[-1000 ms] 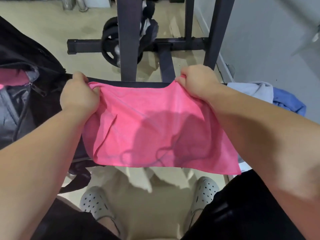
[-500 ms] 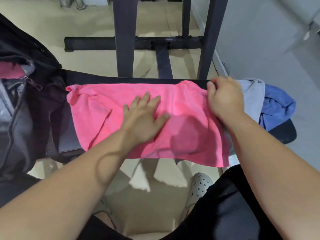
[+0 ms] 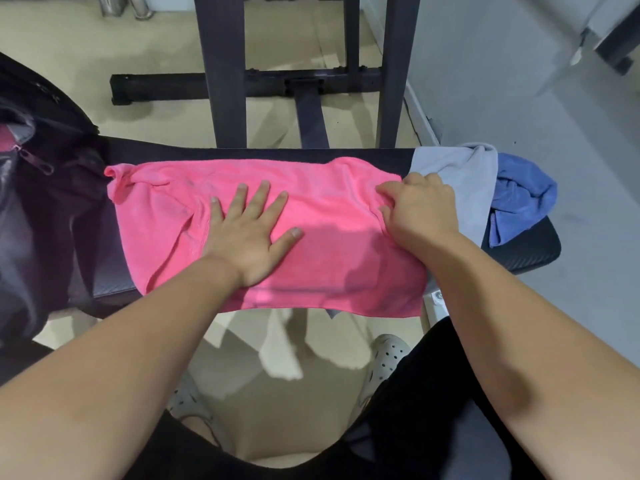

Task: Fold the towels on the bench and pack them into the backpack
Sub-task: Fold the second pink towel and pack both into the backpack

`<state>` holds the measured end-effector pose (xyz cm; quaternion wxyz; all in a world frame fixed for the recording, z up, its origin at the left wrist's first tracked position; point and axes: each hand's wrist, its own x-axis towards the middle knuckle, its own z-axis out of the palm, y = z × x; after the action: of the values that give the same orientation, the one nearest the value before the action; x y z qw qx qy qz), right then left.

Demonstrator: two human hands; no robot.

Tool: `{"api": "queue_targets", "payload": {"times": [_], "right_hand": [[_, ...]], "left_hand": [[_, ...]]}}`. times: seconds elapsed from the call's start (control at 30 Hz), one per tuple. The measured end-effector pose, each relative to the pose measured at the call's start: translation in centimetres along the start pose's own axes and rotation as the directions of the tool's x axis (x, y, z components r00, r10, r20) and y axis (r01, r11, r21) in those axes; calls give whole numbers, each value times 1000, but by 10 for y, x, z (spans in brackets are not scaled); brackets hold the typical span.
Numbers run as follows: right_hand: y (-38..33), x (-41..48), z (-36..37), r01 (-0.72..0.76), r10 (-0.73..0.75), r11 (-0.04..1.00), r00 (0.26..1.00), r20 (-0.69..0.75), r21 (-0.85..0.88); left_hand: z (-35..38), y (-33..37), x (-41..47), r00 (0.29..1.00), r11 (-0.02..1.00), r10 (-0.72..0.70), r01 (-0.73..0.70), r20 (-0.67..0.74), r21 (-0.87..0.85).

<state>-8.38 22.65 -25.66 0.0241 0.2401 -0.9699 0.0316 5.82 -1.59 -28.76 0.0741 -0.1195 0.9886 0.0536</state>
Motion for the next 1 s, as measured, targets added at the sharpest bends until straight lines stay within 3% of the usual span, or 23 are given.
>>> {"api": "queue_targets", "payload": {"times": [0.2, 0.37, 0.47, 0.53, 0.63, 0.77, 1.0], "right_hand": [[-7, 19, -7, 2, -1, 995, 1000, -8, 98], [-11, 34, -23, -71, 91, 897, 996, -25, 436], [-13, 44, -29, -149, 134, 791, 989, 69, 593], [-12, 51, -32, -135, 101, 792, 991, 91, 596], [-8, 66, -36, -91, 62, 870, 995, 77, 484], [-3, 72, -32, -183, 108, 921, 968, 227, 343], [-4, 38, -42, -213, 156, 794, 977, 148, 569]], "left_hand": [[-4, 3, 1, 1000, 999, -23, 22, -9, -30], [-20, 12, 18, 999, 996, -33, 32, -7, -86], [-24, 18, 36, 999, 996, -29, 30, 18, -79], [-22, 20, 47, 998, 997, -34, 38, 61, -61], [-16, 21, 60, 993, 998, -58, 61, 103, -23], [-15, 15, 77, 995, 997, -80, 81, 63, -17], [-24, 16, 70, 998, 997, -53, 52, -29, -59]]}}
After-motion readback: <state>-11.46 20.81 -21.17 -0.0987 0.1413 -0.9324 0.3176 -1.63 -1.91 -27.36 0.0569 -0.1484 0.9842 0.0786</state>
